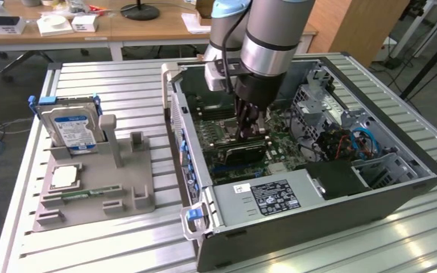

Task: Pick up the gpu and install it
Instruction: 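Press down on the gpu until it lock into place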

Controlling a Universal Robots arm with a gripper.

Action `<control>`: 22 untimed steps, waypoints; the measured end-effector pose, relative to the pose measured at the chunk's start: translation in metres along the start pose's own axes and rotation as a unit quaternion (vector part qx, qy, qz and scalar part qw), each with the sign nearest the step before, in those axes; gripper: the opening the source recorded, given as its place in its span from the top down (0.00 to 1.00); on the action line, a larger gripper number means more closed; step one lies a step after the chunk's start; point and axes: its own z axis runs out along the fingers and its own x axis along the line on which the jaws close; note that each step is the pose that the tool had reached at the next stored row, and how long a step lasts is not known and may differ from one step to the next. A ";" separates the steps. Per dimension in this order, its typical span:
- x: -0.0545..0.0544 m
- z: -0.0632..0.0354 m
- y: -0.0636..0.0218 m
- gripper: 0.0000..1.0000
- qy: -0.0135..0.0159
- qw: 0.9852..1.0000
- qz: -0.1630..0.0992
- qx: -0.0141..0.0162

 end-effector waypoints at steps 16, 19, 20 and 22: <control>0.000 0.0084 -0.0002 0.90 0.000 1.000 0.000 0.000; -0.002 0.0088 -0.0001 0.90 0.000 1.000 0.000 0.000; -0.002 0.0088 -0.0001 0.90 0.000 1.000 0.000 0.000; -0.002 0.0088 -0.0001 0.90 0.000 1.000 0.000 0.000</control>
